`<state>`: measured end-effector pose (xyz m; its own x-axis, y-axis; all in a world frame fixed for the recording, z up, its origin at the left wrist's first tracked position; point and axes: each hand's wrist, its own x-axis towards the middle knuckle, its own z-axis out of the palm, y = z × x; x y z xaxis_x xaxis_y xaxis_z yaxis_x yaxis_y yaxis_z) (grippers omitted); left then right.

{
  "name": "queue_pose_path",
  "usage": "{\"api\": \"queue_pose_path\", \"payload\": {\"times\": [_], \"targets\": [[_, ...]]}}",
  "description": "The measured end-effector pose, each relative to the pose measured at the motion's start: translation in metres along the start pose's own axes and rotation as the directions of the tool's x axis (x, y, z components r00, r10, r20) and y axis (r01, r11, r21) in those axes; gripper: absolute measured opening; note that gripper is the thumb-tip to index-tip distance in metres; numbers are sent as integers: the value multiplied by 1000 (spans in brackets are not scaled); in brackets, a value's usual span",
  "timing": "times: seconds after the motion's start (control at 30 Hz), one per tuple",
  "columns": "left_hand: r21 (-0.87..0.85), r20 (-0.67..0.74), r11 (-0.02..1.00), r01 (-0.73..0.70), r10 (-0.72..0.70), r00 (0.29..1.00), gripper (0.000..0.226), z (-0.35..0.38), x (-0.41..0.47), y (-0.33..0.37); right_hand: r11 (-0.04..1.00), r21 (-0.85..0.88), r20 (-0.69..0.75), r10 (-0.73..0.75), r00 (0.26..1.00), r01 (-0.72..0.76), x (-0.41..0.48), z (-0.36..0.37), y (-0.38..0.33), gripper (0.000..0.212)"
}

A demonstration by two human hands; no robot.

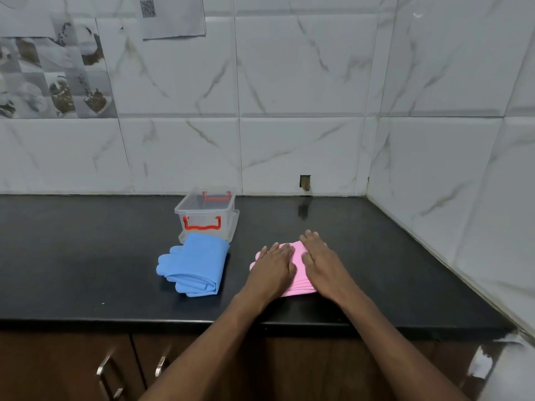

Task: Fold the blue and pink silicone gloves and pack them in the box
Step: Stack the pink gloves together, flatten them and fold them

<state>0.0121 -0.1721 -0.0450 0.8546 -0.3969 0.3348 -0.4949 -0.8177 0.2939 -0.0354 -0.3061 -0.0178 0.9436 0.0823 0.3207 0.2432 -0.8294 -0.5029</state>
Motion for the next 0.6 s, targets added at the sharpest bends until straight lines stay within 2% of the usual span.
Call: {"api": "queue_pose_path", "payload": {"times": [0.07,0.17,0.3,0.37,0.47,0.53,0.6], "targets": [[-40,-10,999,10,-11,1000,49,2,1,-1,997,-77,44,11,999,-7,4,11,-1,49],[-69,-40,998,9,-12,999,51,3,1,-2,992,-123,26,46,999,-42,5,22,2,49],[-107,-28,994,24,-27,999,49,0,0,0,986,-154,163,82,983,-57,11,11,-6,45],[-157,-27,986,56,-61,998,51,-2,-3,2,983,-81,130,173,976,-164,14,1,-10,43],[-227,-18,969,99,-105,994,63,-4,-6,4,926,31,-97,377,921,-375,13,-9,-9,25],[-299,7,943,148,-153,988,74,-7,-8,7,881,166,-93,461,883,-442,15,-11,-8,29],[-365,9,910,195,-207,978,79,-9,-10,9,806,359,8,502,865,-470,18,-13,-10,30]]}}
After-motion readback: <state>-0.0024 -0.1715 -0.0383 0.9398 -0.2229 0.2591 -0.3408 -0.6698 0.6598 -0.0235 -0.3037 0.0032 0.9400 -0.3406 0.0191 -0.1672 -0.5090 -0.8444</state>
